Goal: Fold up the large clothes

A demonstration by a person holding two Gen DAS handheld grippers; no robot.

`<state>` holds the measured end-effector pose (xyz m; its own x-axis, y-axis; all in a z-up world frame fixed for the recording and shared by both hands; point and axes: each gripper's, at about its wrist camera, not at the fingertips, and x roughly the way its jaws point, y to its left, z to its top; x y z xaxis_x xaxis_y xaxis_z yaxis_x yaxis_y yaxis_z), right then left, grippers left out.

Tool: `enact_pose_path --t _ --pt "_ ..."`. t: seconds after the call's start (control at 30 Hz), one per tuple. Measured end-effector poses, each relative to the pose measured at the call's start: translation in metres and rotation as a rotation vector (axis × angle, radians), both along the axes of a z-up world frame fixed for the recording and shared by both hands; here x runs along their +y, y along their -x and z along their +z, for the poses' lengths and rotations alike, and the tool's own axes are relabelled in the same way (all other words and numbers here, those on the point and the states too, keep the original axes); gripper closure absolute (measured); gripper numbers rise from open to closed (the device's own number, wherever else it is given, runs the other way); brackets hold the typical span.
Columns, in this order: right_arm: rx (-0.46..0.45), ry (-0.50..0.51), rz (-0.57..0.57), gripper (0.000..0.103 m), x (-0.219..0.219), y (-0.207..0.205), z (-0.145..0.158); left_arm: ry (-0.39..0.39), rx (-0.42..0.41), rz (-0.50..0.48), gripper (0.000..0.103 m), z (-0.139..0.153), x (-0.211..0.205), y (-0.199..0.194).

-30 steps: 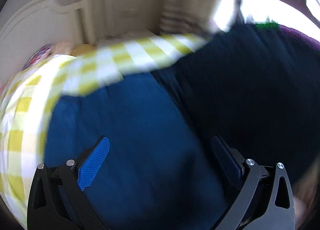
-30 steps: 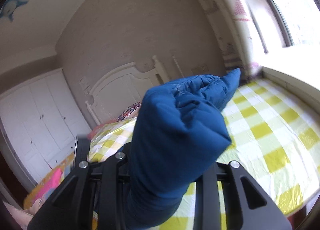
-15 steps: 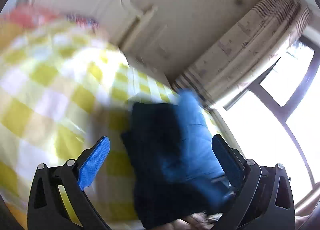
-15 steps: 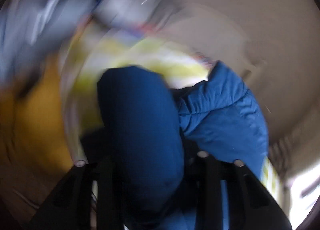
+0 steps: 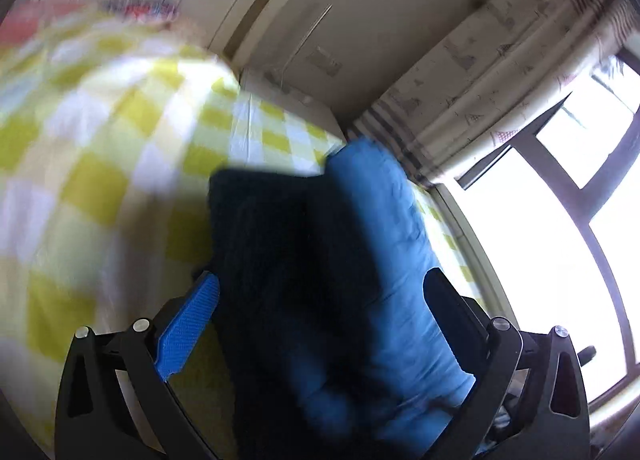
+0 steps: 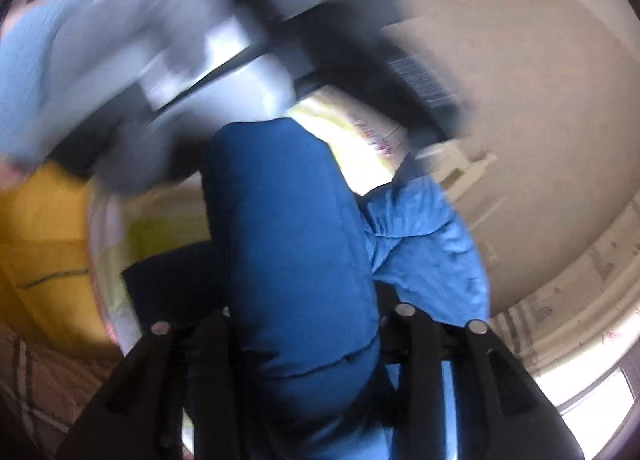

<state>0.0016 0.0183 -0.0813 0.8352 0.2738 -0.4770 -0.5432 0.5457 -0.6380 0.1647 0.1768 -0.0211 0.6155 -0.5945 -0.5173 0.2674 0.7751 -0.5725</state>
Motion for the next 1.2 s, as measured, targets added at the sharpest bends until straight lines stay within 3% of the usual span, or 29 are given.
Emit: enact_pose_path --t 0.03,0.07,0.1,0.17,0.23,0.3,0.37,0.43,0.5,0.63,0.67,0.7,0.77,0.8,0.83,0.87,0.93,1.07,1.17,1.2 --pt "0.026 0.032 0.018 0.035 0.004 -0.001 -0.011 -0.020 -0.028 -0.008 0.005 0.011 -0.005 0.003" --pt "0.016 0.074 0.052 0.030 0.011 0.002 -0.024 -0.047 -0.058 -0.018 0.005 0.023 -0.011 0.005" --pt "-0.021 0.098 0.063 0.030 0.013 0.006 -0.031 -0.093 -0.099 -0.040 0.005 0.038 -0.024 0.008" --pt "-0.002 0.093 0.067 0.030 0.013 0.004 -0.030 -0.181 -0.159 -0.115 0.005 0.057 -0.051 0.014" --pt "0.045 0.050 0.085 0.026 0.004 0.003 -0.022 -0.340 -0.208 -0.197 0.005 0.064 -0.091 0.010" --pt "0.065 0.042 0.121 0.025 -0.002 0.010 -0.020 -0.525 -0.153 -0.231 0.005 0.041 -0.127 -0.018" --pt "0.098 0.023 0.181 0.025 -0.012 0.026 -0.010 -0.622 -0.061 -0.212 0.004 0.008 -0.134 -0.048" --pt "0.115 -0.046 0.232 0.028 -0.031 0.034 0.008 -0.508 -0.012 -0.237 0.004 -0.023 -0.114 -0.074" --pt "0.157 -0.174 0.254 0.030 -0.059 0.040 0.034 -0.427 0.014 -0.173 0.004 -0.038 -0.088 -0.081" --pt "0.213 -0.488 0.162 0.052 -0.117 0.007 0.074 -0.466 -0.062 -0.119 0.004 -0.041 -0.089 -0.063" --pt "0.219 -0.518 0.138 0.056 -0.118 0.002 0.078 -0.471 -0.079 -0.105 0.004 -0.042 -0.089 -0.060" --pt "0.234 -0.521 0.118 0.056 -0.117 -0.010 0.077 -0.468 -0.085 -0.101 0.004 -0.041 -0.089 -0.060" --pt "0.341 -0.408 0.133 0.056 -0.091 -0.024 0.048 -0.459 -0.080 -0.101 0.004 -0.038 -0.088 -0.061" --pt "0.395 -0.320 0.148 0.047 -0.073 -0.021 0.027 -0.467 -0.073 -0.101 0.004 -0.033 -0.087 -0.059" --pt "0.338 -0.219 0.154 0.033 -0.062 -0.014 0.006 -0.494 -0.078 -0.095 0.004 -0.028 -0.089 -0.056" --pt "0.295 -0.144 0.168 0.026 -0.051 -0.008 -0.003 -0.532 -0.090 -0.080 0.004 -0.021 -0.091 -0.054" --pt "0.239 -0.028 0.162 0.024 -0.043 -0.004 -0.012 -0.611 -0.132 -0.013 0.004 0.001 -0.092 -0.043" --pt "0.349 -0.142 0.194 0.024 -0.066 -0.015 0.004 -0.626 -0.174 0.037 0.004 0.027 -0.092 -0.016" --pt "0.392 -0.199 0.223 0.035 -0.084 -0.017 0.014 -0.853 -0.114 0.082 0.004 -0.013 -0.111 -0.003" --pt "0.412 -0.222 0.239 0.047 -0.092 -0.019 0.025 -0.850 -0.126 0.118 0.004 -0.025 -0.109 0.003"
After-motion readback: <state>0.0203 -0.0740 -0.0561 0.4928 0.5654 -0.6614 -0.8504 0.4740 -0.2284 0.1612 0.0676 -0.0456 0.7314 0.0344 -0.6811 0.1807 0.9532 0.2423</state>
